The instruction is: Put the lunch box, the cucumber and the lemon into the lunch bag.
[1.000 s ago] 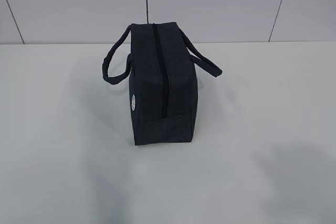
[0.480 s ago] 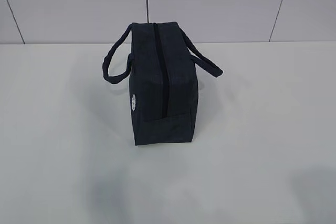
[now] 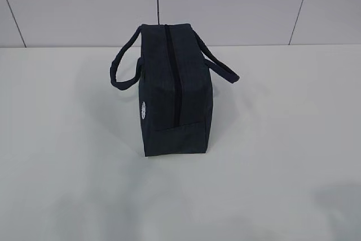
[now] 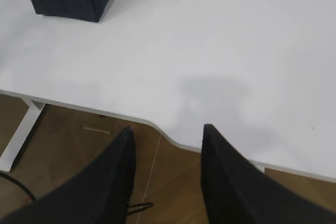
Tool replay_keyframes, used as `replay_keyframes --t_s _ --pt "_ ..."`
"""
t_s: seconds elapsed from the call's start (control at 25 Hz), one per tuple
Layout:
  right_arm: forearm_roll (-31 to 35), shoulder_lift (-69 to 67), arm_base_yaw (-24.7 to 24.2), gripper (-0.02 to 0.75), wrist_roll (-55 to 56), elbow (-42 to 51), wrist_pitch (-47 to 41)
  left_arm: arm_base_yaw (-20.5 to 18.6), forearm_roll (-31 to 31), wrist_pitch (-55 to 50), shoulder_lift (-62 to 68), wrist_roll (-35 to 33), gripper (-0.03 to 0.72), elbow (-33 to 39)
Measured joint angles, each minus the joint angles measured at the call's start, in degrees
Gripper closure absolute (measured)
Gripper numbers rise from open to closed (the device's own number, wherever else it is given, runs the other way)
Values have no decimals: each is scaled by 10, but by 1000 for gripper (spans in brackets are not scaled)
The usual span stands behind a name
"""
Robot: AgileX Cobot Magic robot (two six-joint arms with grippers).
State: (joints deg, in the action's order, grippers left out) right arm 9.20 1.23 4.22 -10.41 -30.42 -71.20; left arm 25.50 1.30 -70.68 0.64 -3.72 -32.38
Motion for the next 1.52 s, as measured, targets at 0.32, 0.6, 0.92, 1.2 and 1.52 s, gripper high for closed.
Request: replay_keyframes --t_s 0.32,0.6,0.92,1.2,1.52 --pt "-2 0 0 416 0 20 46 0 -2 67 0 0 253 25" --pt "-2 0 0 416 0 20 48 0 -2 72 0 0 253 25" --pt "-2 0 0 416 0 20 48 -7 -2 72 0 0 253 25" --pt "-2 0 -48 416 1 20 48 -105 -2 72 0 0 253 25" --pt "-2 0 -65 417 1 20 48 -182 -2 72 0 0 253 25"
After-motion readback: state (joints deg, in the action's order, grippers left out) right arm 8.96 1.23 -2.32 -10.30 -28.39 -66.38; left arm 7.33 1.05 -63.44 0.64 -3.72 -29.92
